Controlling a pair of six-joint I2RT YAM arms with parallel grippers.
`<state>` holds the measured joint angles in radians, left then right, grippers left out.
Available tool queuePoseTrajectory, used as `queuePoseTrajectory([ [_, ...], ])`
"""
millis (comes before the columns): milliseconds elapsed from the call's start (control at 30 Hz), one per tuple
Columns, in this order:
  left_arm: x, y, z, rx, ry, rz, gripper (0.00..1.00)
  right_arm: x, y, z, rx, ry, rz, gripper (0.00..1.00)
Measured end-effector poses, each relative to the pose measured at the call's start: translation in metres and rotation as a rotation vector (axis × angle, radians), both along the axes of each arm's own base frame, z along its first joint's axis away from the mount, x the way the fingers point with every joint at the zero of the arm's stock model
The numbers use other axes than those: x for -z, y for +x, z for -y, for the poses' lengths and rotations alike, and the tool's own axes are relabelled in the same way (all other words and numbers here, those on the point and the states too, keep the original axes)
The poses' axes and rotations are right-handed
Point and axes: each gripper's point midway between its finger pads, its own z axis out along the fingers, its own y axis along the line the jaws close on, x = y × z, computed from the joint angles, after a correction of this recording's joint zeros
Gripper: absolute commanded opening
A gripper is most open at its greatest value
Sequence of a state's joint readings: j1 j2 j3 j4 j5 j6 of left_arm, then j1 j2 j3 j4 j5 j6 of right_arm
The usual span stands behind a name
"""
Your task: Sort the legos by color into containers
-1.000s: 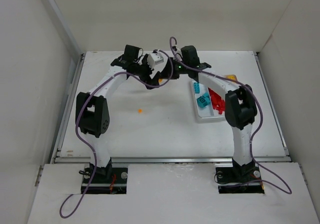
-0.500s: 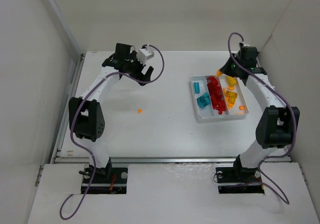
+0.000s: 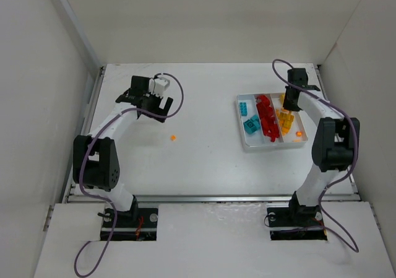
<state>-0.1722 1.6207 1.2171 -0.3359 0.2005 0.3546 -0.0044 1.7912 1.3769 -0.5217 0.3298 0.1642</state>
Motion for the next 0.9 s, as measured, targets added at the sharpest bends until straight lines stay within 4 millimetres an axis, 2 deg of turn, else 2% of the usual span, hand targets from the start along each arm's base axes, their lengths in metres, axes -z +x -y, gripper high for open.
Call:
queuePoseTrajectory([
  [67, 0.005, -0.005, -0.004, -0.019, 0.012, 0.0, 1.0, 0.017, -0.004, 0.001, -0.001, -0.008, -0.055, 0.34],
  [100, 0.006, -0.006, -0.005, -0.028, 0.012, 0.006, 1.0, 0.022, -0.007, 0.002, -0.003, -0.011, -0.077, 0.47],
  [200, 0.009, -0.012, -0.01, -0.056, 0.015, 0.016, 1.0, 0.024, -0.01, 0.003, -0.005, -0.018, -0.1, 0.66],
  [333, 0.01, -0.019, -0.013, -0.081, 0.012, 0.036, 1.0, 0.011, -0.002, 0.002, -0.016, -0.023, -0.077, 0.76],
  [400, 0.009, -0.019, -0.017, -0.094, 0.014, 0.049, 1.0, 0.004, 0.002, -0.002, -0.033, -0.028, -0.061, 0.76],
  [500, 0.005, -0.015, -0.023, -0.118, 0.019, 0.068, 1.0, -0.011, 0.005, -0.024, -0.094, -0.054, -0.034, 0.79],
  [567, 0.003, -0.012, -0.029, -0.14, 0.019, 0.081, 1.0, -0.027, 0.009, -0.057, -0.175, -0.064, 0.002, 0.8],
  [633, 0.001, -0.009, -0.034, -0.165, 0.015, 0.091, 1.0, -0.044, 0.012, -0.102, -0.288, -0.062, 0.047, 0.82],
  [667, -0.001, -0.008, -0.036, -0.183, 0.012, 0.097, 1.0, -0.052, 0.012, -0.131, -0.356, -0.052, 0.072, 0.9],
  [700, -0.002, -0.006, -0.04, -0.21, 0.01, 0.104, 1.0, -0.058, 0.01, -0.162, -0.43, -0.039, 0.095, 0.92],
  [800, -0.005, -0.002, -0.058, -0.344, 0.032, 0.126, 1.0, -0.071, -0.007, -0.259, -0.664, 0.012, 0.137, 0.92],
  [900, -0.008, -0.003, -0.084, -0.529, 0.088, 0.153, 1.0, -0.07, -0.027, -0.347, -0.863, 0.07, 0.146, 0.92],
])
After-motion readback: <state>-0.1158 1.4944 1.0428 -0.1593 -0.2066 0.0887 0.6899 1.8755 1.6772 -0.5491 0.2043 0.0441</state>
